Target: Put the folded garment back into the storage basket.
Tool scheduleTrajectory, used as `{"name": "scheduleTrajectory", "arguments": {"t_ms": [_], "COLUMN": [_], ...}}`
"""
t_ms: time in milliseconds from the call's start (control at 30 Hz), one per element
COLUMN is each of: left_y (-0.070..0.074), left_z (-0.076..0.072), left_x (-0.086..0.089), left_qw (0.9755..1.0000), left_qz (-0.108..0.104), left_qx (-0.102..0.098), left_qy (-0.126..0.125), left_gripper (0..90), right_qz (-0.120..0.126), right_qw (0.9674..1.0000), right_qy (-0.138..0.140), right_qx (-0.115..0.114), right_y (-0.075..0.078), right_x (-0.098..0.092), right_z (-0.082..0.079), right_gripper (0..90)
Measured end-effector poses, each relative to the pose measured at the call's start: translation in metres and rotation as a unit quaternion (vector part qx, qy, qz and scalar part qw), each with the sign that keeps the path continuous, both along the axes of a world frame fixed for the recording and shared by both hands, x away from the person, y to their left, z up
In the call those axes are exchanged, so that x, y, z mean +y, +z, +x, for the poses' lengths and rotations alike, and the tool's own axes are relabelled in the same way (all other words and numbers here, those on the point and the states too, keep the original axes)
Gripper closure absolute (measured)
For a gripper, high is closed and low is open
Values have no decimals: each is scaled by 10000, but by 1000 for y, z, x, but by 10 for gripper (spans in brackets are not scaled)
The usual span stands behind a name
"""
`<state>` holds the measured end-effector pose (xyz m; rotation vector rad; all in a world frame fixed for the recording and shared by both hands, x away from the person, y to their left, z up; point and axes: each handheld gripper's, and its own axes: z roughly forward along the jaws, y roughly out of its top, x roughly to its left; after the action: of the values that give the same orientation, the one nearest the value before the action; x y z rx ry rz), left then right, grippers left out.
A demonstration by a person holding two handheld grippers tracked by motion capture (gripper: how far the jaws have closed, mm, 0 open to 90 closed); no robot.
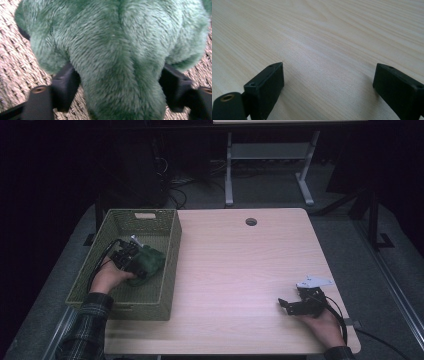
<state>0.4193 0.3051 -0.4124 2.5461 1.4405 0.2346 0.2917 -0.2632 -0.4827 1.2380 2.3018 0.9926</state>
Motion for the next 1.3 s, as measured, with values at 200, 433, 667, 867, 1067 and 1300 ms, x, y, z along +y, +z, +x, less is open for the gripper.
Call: {"name": "scheduleTrajectory", "arguments": {"t_ms": [200,433,667,867,1067,1300], "left_y": [8,29,50,68,84,103], "left_z": [-2,-4,-7,-13,-17,-24], "left_x": [5,15,14,1,-17,-44], "left_qw": [9999,9989,9976,9946,9901,9818], "left_qz": [-60,-240,-363,-591,-776,-1077], "left_qx": [-146,-379,-578,-852,-1157,-1530], "left_qy": [63,132,96,2,-146,-333], "left_gripper": [126,127,127,127,127,127], "right_qz": [2,4,4,4,5,5], "right_qw": [10000,10000,10000,10000,10000,10000], "right_qy": [0,-1,-4,-4,-6,-7], "right_qx": [3,6,5,6,6,8], "right_y": [0,0,0,0,0,0], "right_x": [0,0,0,0,0,0], "right_z": [0,0,0,0,0,0], "right_gripper": [93,93,93,93,93,93]}}
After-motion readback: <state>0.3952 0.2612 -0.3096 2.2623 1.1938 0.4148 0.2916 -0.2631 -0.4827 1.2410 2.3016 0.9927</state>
